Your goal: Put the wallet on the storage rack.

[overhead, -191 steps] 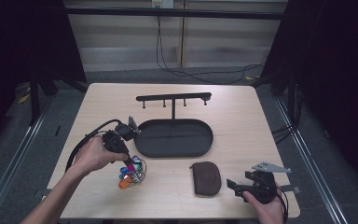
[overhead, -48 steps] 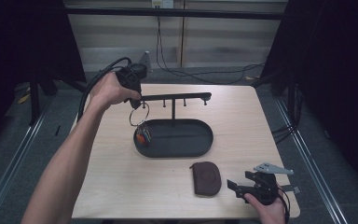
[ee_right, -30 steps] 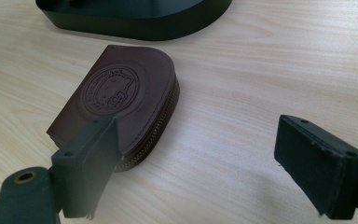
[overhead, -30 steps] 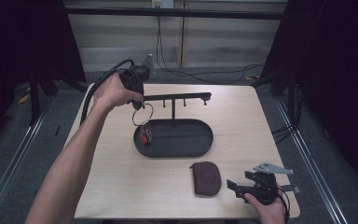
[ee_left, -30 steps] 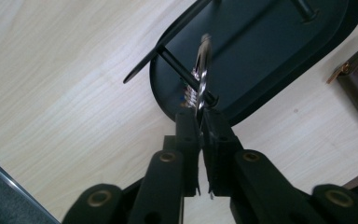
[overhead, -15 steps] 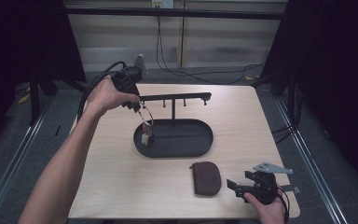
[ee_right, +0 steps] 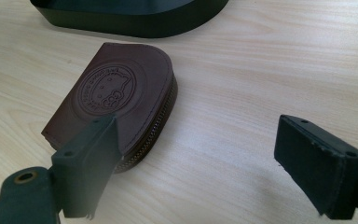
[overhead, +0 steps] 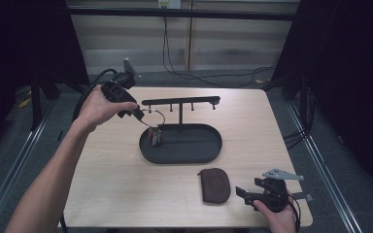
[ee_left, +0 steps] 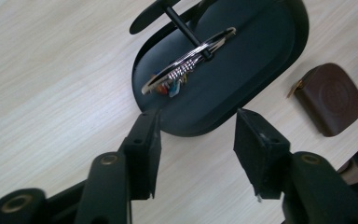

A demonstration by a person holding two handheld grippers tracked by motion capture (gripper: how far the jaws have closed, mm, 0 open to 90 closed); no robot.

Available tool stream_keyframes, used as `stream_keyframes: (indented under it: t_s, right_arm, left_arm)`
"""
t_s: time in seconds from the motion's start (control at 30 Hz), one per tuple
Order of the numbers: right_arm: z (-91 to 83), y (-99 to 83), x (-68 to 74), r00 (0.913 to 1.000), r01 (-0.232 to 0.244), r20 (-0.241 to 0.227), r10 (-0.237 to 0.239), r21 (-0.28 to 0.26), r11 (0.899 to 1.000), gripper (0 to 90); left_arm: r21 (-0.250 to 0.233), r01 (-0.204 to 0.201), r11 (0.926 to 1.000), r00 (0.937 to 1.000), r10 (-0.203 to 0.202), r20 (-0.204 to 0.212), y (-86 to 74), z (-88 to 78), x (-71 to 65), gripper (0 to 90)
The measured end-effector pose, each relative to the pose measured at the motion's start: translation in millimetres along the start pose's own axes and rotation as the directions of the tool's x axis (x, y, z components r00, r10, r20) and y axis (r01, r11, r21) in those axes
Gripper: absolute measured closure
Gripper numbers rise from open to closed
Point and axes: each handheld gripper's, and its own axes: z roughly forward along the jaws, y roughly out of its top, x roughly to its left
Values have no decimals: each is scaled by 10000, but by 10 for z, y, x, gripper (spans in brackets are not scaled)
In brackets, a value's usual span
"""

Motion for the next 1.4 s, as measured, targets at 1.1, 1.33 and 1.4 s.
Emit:
stream_keyframes:
  t_s: [1.1,1.33,1.4]
  right_arm:
    - [0,-3,-4,10000,-15,81,15,-25,10000,142]
    - [-1,-3,-9,10000,-47,79,48,-43,10000,144]
    - [-1,-2,-11,9999,-72,88,72,-31,10000,151]
  left_arm:
    - [-2223,180,9748,9972,-13,748,-848,209,79,256]
    - [-2458,-7,9693,9947,259,993,-1065,370,80,170]
    - [-2421,-56,9702,9949,299,967,-1093,399,83,174]
